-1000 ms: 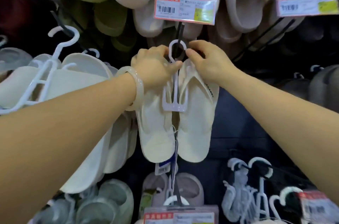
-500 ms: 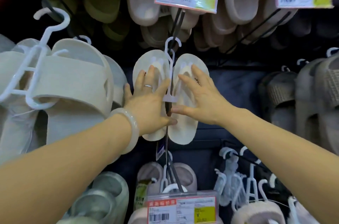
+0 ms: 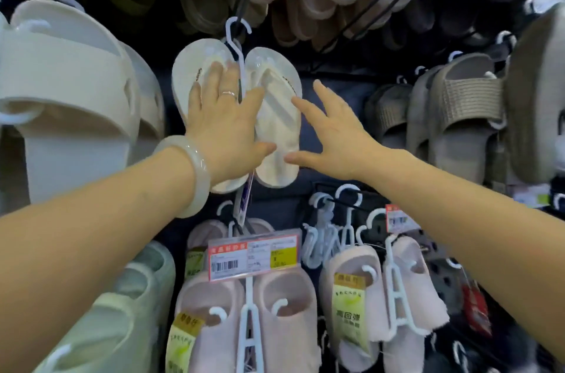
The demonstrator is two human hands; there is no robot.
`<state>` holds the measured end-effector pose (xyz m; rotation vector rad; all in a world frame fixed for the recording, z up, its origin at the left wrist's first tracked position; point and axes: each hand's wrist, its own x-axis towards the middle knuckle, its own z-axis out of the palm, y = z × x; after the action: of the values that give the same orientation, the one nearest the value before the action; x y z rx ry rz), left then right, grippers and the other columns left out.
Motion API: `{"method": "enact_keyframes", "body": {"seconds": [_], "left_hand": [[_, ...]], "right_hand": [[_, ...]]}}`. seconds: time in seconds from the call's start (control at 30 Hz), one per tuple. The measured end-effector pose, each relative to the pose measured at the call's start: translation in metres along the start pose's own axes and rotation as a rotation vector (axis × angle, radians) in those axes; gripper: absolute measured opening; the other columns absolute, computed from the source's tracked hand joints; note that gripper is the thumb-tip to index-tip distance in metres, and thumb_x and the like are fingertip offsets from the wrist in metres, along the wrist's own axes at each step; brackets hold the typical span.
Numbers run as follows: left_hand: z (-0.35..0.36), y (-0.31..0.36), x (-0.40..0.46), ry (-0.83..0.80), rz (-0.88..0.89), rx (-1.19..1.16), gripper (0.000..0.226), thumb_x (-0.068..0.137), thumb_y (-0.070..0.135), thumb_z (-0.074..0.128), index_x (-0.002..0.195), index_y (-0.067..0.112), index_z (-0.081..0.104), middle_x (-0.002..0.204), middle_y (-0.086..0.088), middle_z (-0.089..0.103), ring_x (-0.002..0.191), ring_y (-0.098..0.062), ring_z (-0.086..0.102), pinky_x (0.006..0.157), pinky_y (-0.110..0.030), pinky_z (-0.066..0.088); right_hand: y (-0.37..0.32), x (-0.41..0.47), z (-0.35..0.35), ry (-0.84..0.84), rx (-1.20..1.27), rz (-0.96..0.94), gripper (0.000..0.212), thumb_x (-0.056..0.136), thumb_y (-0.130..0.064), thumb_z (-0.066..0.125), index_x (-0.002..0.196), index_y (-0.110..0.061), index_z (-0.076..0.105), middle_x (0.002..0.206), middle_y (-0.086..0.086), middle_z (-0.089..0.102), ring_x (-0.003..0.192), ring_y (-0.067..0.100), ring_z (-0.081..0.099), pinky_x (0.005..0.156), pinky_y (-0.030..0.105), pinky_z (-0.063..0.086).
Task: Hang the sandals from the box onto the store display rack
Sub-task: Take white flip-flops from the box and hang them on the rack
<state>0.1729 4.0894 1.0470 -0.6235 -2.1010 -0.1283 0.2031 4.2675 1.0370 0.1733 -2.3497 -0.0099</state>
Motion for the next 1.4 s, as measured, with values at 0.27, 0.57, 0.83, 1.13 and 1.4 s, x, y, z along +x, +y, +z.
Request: {"method": "enact_keyframes", "body": {"seconds": [0.27,0.57,0.83,1.13,1.4], "left_hand": [[-0.019,0.135,-0.052,-0.232,0.215,-0.253,0.075,0.082,0.049,0.06,0.143,0.018,0.03,0.156,-0.017,0.012,0.146,-0.032,0.003,0.118,-0.046,0.012],[0.012,0.38,-0.225,-0.549,0.402,-0.558,0.073,0.08,0.051,0.061,0.139,0.013,0.036,0.146,-0.017,0.031,0.138,-0.034,0.023,0.113,-0.043,0.023],[0.066,0.519,-0.363,-1.069,0.429,-0.633,0.074,0.088,0.046,0.055,0.146,0.017,0.021,0.158,-0.013,0.005,0.145,-0.032,0.002,0.117,-0.046,0.017],[0.199,0.598,-0.381,-1.29,0.187,-0.788,0.061,0.084,0.04,0.061,0.134,0.014,0.04,0.134,-0.015,0.037,0.125,-0.036,0.038,0.1,-0.046,0.04],[0.291,0.615,-0.447,-1.469,-0.036,-0.713,0.05,0.085,0.033,0.062,0.126,0.009,0.047,0.13,-0.014,0.041,0.121,-0.03,0.043,0.096,-0.036,0.04]], "right_hand": [[0.043,-0.131,-0.055,-0.116,-0.097,0.044,0.087,0.082,-0.056,0.056,0.148,-0.011,0.02,0.157,0.019,-0.002,0.146,0.033,0.001,0.119,0.043,0.012],[0.137,-0.422,-0.088,-0.595,-0.116,0.408,0.081,0.085,-0.04,0.062,0.147,-0.012,0.02,0.156,0.019,0.003,0.143,0.037,0.012,0.113,0.047,0.023],[0.203,-0.602,-0.057,-0.885,-0.009,0.673,0.08,0.086,-0.036,0.063,0.148,-0.018,0.015,0.157,0.013,-0.001,0.143,0.038,0.011,0.113,0.049,0.026],[0.3,-0.661,0.042,-1.064,0.136,0.718,0.066,0.089,-0.026,0.059,0.143,-0.007,0.027,0.149,0.015,0.022,0.137,0.03,0.027,0.105,0.032,0.026],[0.344,-0.705,0.159,-1.255,0.27,0.636,0.042,0.09,-0.022,0.056,0.128,-0.006,0.052,0.132,0.014,0.048,0.13,0.032,0.037,0.104,0.03,0.03]]}}
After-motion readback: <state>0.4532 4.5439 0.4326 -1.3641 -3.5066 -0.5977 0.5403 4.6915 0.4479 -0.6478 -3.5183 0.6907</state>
